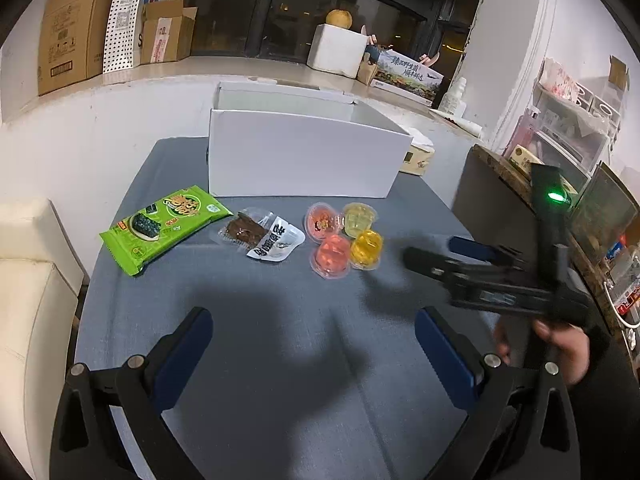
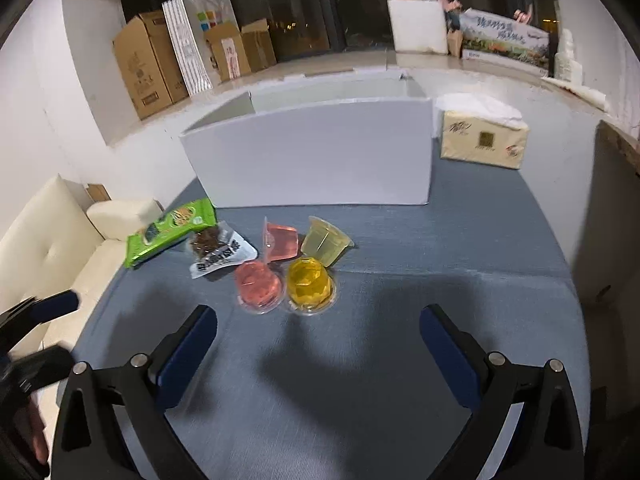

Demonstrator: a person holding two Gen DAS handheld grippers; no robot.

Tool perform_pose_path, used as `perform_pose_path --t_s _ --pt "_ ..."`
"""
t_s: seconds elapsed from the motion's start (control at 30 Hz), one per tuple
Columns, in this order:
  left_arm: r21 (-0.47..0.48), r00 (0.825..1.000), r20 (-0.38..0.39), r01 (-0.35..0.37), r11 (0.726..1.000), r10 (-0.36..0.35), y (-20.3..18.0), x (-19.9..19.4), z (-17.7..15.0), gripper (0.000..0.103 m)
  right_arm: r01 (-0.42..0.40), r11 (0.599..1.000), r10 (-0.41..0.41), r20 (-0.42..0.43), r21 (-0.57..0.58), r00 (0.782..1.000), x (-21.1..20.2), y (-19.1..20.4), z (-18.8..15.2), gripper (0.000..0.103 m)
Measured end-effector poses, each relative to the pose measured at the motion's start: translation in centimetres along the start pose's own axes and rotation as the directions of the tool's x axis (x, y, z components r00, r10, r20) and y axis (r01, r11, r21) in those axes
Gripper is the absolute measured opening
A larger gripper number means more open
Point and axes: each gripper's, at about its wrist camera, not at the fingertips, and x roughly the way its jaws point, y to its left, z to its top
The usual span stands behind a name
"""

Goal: Organize snacks
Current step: 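Grasp the yellow jelly cup with the right gripper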

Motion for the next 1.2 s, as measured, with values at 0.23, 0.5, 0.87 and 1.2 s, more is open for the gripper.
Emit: perform_pose_path --t_s 0.23,0.5,0.87,1.2 --pt "-0.005 1.0 -0.028 -0.012 1.0 0.012 0.7 0.7 -0.6 0.103 0.019 0.998 -0.021 -0.023 -0.066 1.0 3.9 0.7 1.2 0.098" --pt "-0.041 0.998 -0.044 -0.045 0.998 0.043 3.2 1.4 -1.1 0.103 0.015 0.997 -0.023 -0.095 -0.075 0.995 5.8 0.6 1.5 0.036" --pt "0.062 0.99 -0.05 -0.125 0.99 0.128 8.2 3.6 2.2 0.103 -0.04 0.996 0.039 -0.02 -0.074 0.999 1.3 0.5 0.6 0.035" --pt "0.17 0.98 -0.163 -0.089 0.981 0.117 14.6 10.1 7.9 0.103 -0.084 0.994 0.083 -0.017 -0.064 0.996 0.1 1.1 -0.2 0.035"
